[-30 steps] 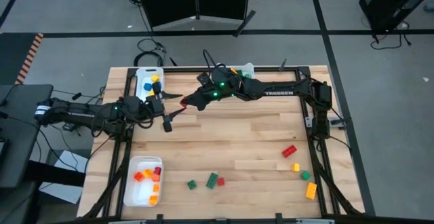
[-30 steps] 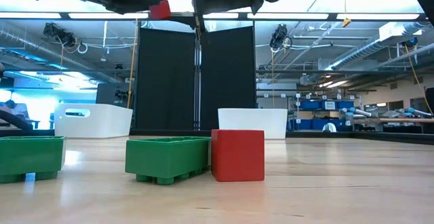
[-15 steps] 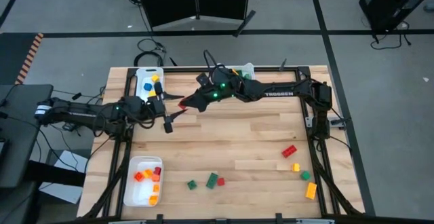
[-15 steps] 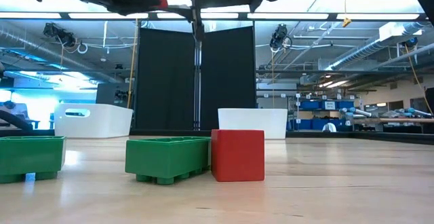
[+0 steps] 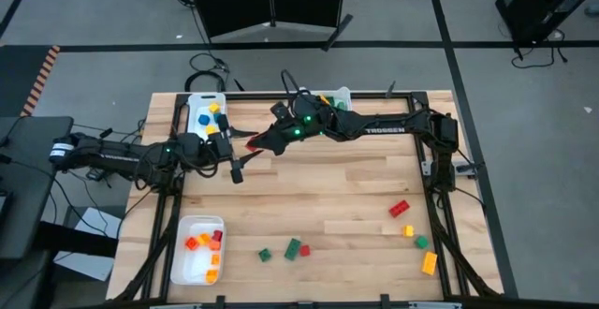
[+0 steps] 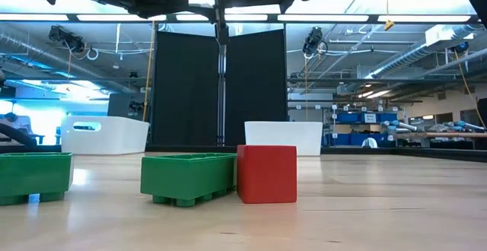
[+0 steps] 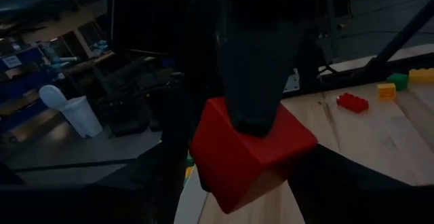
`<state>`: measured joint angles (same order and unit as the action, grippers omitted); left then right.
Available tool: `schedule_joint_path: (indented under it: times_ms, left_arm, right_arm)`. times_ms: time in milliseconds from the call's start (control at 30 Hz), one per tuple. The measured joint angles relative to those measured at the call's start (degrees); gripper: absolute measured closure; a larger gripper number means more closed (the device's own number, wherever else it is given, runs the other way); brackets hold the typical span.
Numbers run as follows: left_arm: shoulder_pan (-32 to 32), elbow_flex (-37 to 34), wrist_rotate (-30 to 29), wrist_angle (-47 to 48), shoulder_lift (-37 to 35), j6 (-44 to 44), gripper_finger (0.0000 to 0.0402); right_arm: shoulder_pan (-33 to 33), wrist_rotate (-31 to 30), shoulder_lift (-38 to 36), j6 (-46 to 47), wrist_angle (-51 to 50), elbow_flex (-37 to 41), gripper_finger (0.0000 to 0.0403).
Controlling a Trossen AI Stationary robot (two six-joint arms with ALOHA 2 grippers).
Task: Sort blocks by size
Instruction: Put the red block into the top left white bin
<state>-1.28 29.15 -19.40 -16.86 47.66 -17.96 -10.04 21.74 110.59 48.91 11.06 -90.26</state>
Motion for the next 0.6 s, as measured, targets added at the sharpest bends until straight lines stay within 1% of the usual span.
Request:
schedule_joint_path:
  times_ms: [100, 333, 600]
  left_arm:
    - [0.0, 0.0, -0.1, -0.1, 0.0, 0.0, 0.0172]
    - [0.0, 0.0, -0.3, 0.2, 0.0, -0.3, 0.0216]
    - [0.0, 0.0, -0.1, 0.0, -0.1, 0.4, 0.0227]
  right_arm:
    - [-0.1, 0.0, 0.0, 0.0, 0.0, 0.0, 0.0247]
    - [-0.1, 0.0, -0.1, 0.6, -0.5, 0.0, 0.0246]
    - [-0.2, 0.2, -0.2, -1.1, -1.0, 0.0, 0.0231]
